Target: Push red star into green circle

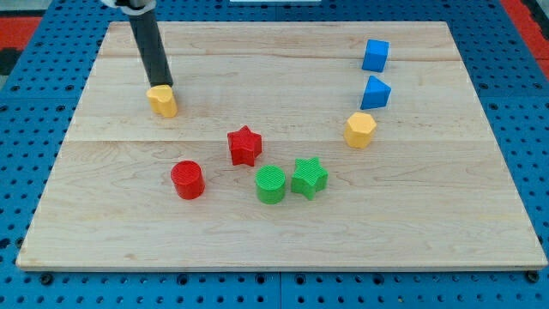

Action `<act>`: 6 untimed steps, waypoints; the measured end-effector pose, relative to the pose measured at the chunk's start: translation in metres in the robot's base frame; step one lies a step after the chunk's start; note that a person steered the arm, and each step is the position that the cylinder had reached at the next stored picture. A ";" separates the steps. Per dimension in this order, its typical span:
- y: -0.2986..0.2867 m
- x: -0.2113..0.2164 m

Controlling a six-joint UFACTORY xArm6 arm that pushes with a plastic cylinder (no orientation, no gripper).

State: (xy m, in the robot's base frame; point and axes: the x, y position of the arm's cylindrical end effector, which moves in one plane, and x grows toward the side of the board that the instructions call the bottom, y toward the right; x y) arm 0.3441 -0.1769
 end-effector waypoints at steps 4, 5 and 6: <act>0.133 0.066; 0.121 0.104; 0.096 0.126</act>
State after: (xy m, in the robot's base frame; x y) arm 0.4698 -0.0805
